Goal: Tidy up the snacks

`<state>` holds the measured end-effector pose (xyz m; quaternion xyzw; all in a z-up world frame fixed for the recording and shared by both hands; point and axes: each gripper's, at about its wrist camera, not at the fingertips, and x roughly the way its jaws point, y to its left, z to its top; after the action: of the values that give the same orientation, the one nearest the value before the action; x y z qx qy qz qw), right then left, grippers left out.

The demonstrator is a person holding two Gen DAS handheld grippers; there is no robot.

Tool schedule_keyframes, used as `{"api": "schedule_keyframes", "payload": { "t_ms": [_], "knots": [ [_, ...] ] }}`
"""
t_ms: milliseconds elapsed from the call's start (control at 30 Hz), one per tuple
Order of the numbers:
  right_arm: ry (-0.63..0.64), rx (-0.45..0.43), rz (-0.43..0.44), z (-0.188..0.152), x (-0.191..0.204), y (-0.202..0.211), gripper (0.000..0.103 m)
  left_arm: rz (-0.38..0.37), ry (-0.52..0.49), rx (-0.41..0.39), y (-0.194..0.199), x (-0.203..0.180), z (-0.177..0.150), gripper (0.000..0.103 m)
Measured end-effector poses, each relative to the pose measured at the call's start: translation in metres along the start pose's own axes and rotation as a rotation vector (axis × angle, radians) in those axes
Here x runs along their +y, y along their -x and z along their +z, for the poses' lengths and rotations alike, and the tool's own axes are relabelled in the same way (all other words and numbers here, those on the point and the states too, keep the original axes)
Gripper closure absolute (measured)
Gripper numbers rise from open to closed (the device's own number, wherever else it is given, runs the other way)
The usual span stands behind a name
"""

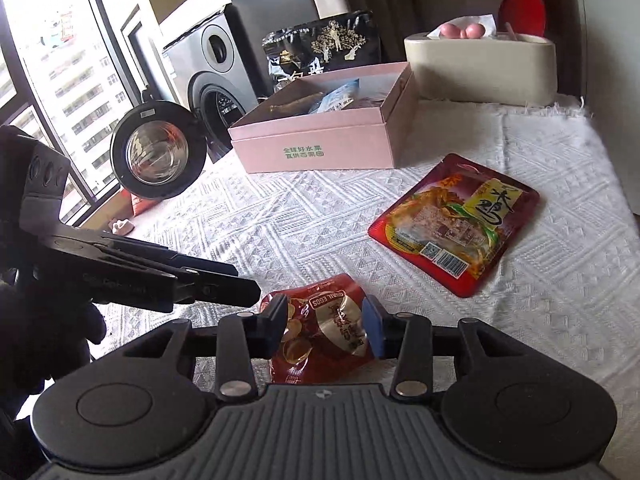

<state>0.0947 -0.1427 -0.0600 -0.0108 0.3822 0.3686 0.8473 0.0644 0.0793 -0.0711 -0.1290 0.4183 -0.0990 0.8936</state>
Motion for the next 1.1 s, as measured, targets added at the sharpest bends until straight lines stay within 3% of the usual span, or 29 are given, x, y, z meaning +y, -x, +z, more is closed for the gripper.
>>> {"api": "schedule_keyframes", "payload": {
  "t_ms": [33,100,167,300,433,533,667,900,1000,1100],
  "knots": [
    [0.009,-0.018,-0.026,0.003,0.002,0.002,0.048,0.007,-0.014,-0.004,-0.001,-0.002,-0.001,0.05],
    [-0.002,-0.067,-0.101,0.01,0.0,0.003,0.023,0.023,-0.045,-0.01,-0.003,-0.006,-0.003,0.05],
    [-0.067,-0.098,-0.219,0.022,-0.012,-0.004,0.02,0.03,-0.072,-0.017,-0.004,-0.011,-0.005,0.05],
    [-0.226,-0.038,-0.393,0.044,-0.038,-0.041,0.02,0.033,-0.085,-0.028,-0.006,-0.014,-0.008,0.05],
    [-0.35,-0.053,-0.436,0.054,-0.051,-0.064,0.015,0.036,-0.095,-0.059,-0.005,-0.014,-0.014,0.05],
    [-0.294,-0.027,-0.475,0.062,-0.046,-0.083,0.003,0.037,-0.106,-0.072,-0.004,-0.015,-0.017,0.05],
    [-0.173,-0.01,-0.528,0.062,-0.035,-0.094,0.009,0.013,-0.09,-0.085,-0.003,-0.01,-0.019,0.05],
    [-0.186,-0.023,-0.466,0.058,-0.047,-0.069,0.028,0.001,-0.082,-0.073,-0.001,-0.009,-0.017,0.05],
    [-0.188,-0.026,-0.458,0.046,-0.056,-0.05,0.031,-0.033,-0.055,-0.057,0.005,-0.006,-0.014,0.052],
    [-0.196,-0.037,-0.473,0.03,-0.065,-0.029,0.031,-0.074,-0.096,-0.045,0.012,-0.019,-0.014,0.052]
  ]
}}
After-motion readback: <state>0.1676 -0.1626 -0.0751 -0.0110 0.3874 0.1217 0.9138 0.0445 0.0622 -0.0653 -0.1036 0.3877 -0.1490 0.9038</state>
